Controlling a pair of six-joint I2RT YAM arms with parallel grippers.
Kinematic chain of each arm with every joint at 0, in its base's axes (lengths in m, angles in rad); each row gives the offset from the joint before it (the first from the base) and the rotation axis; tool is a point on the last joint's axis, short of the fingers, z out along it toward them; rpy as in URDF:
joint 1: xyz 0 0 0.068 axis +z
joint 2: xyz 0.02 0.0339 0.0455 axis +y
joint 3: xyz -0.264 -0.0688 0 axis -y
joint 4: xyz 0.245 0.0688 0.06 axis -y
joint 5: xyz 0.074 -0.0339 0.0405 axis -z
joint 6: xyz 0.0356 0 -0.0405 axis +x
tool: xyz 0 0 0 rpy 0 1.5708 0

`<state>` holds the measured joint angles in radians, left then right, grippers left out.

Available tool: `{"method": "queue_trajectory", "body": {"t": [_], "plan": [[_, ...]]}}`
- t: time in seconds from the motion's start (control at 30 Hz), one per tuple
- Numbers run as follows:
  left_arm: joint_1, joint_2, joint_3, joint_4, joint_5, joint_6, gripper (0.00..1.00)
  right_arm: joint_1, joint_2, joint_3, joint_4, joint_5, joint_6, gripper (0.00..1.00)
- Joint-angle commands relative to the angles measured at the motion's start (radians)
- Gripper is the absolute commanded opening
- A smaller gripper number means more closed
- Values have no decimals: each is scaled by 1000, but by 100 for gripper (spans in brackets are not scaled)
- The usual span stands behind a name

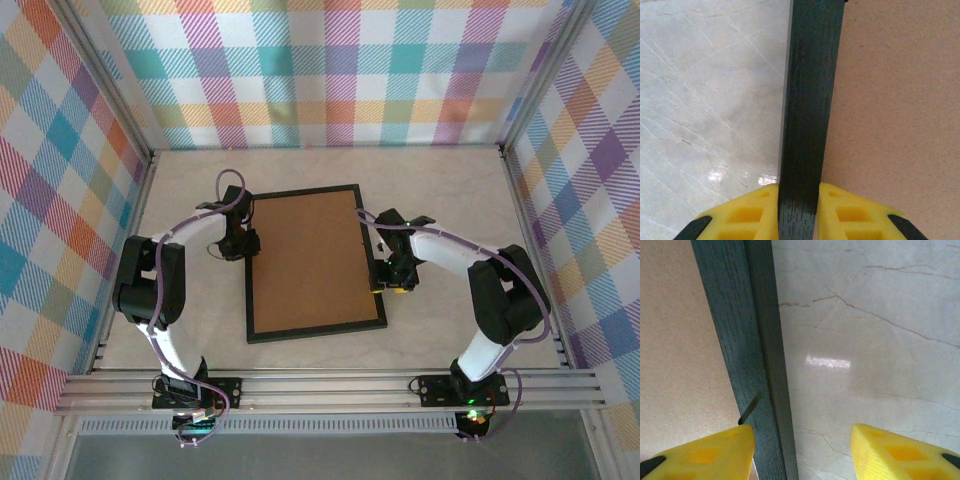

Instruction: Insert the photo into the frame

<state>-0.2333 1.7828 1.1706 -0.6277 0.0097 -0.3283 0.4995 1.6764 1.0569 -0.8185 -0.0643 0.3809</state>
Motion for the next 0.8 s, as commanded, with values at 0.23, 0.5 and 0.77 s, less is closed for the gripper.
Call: {"method": "queue_trajectory", "body": {"t": [0.23,0.5,0.77], "plan": [[-14,-39,32,-12,22,-15,22,19,39,-27,31,-59,32,54],[-14,-32,25,-2,42,-20,22,62,89,-63,85,-90,84,54],[-30,-23,14,24,92,-34,22,172,273,-23,117,-34,160,54]]}}
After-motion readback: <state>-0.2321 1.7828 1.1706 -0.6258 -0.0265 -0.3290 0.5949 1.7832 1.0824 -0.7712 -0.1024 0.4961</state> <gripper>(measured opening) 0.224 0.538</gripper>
